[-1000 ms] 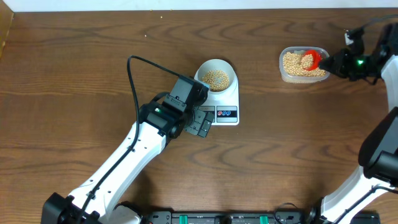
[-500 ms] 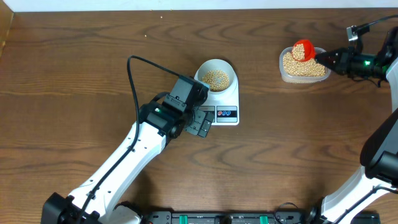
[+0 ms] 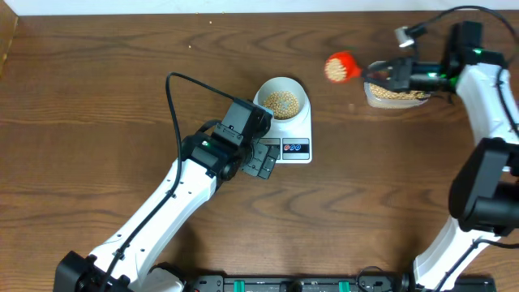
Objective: Scoop item into bowl and weigh 50g on scale
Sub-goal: 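Carry the filled scoop with the right gripper over the grey bowl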
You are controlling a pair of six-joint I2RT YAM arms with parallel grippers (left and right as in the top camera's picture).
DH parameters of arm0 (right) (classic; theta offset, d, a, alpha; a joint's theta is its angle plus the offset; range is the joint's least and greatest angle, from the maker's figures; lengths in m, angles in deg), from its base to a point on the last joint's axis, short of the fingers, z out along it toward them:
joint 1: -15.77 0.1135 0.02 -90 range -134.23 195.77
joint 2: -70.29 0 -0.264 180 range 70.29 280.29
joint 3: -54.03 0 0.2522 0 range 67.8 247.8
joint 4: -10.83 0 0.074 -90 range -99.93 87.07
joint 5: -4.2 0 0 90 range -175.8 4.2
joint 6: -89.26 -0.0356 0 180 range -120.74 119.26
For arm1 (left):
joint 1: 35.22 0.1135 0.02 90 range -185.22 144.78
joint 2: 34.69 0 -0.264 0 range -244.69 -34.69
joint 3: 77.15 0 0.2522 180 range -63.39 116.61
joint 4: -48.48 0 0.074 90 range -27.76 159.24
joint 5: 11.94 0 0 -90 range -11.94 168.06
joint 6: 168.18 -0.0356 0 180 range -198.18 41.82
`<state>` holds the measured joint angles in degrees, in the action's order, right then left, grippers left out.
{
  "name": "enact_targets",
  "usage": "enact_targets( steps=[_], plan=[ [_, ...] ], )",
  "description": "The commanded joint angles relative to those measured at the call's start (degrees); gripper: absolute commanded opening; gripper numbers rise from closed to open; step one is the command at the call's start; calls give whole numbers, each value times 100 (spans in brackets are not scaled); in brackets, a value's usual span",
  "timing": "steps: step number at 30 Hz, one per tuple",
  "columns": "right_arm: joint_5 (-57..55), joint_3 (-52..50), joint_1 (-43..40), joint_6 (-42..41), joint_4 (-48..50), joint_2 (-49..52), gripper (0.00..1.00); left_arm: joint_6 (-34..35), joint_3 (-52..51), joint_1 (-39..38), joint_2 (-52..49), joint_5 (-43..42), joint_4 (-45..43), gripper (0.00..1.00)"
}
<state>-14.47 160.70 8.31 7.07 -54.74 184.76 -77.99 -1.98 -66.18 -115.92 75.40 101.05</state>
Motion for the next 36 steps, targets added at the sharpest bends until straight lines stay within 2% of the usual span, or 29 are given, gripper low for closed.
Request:
enact_targets(
  steps=[1, 7, 15, 29, 36],
  plan=[
    [262, 20, 352, -20, 120, 72, 1, 28, -35, 15, -46, 13, 17, 96],
    [-273, 20, 813, -457, 474, 72, 1, 28, -35, 15, -46, 13, 17, 96],
    [-1327, 20, 1412, -573, 511, 72, 1, 28, -35, 15, -46, 13, 17, 96],
    [-2380, 59, 1891, -960, 723, 44, 1, 28, -35, 15, -46, 13, 17, 96],
    [-3565, 219, 2295, -973, 702, -42, 1, 28, -35, 15, -46, 13, 17, 96]
  ],
)
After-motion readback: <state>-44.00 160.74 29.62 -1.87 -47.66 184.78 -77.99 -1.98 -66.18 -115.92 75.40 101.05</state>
